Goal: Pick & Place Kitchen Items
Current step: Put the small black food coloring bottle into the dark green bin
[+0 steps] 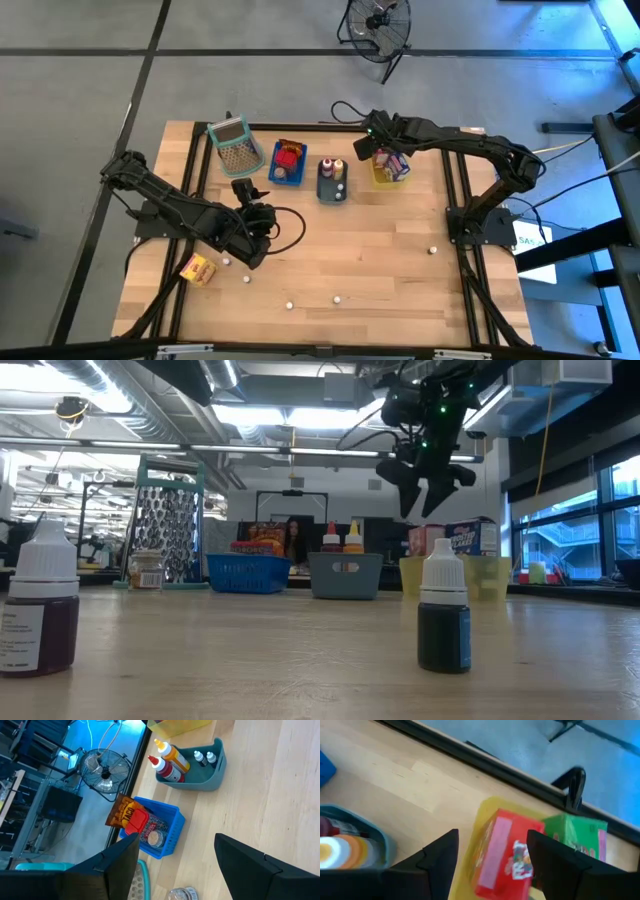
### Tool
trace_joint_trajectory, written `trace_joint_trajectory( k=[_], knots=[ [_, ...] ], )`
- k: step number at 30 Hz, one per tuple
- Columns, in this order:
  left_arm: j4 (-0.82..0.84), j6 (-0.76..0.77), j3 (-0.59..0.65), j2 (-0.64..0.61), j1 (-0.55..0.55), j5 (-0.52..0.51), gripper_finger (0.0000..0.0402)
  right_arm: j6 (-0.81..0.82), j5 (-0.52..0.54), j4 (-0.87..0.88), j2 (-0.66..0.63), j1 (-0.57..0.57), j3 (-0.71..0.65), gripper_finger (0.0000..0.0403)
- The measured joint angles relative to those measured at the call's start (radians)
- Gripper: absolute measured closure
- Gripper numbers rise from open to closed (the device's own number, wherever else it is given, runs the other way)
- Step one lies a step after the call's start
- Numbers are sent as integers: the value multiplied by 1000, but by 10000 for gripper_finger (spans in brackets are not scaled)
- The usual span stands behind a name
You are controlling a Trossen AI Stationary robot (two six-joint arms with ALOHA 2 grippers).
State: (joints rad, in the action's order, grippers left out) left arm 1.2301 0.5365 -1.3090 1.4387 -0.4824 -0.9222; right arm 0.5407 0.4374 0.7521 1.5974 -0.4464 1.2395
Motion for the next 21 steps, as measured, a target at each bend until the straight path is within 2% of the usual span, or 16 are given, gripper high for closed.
trace_joint_trajectory(
  k=[5,13,16,19,21],
  knots=[
    [0,0,0,0,0,0,148,-36,0,63,0,9,83,165],
    [0,0,0,0,0,12,148,-66,-2,312,0,64,274,165],
    [3,0,4,0,0,42,148,-108,-65,384,0,110,325,165],
    [15,3,5,0,-4,124,148,-170,-170,457,0,175,367,165],
    [15,25,5,0,-10,181,148,-186,-204,519,0,232,386,165]
  ],
)
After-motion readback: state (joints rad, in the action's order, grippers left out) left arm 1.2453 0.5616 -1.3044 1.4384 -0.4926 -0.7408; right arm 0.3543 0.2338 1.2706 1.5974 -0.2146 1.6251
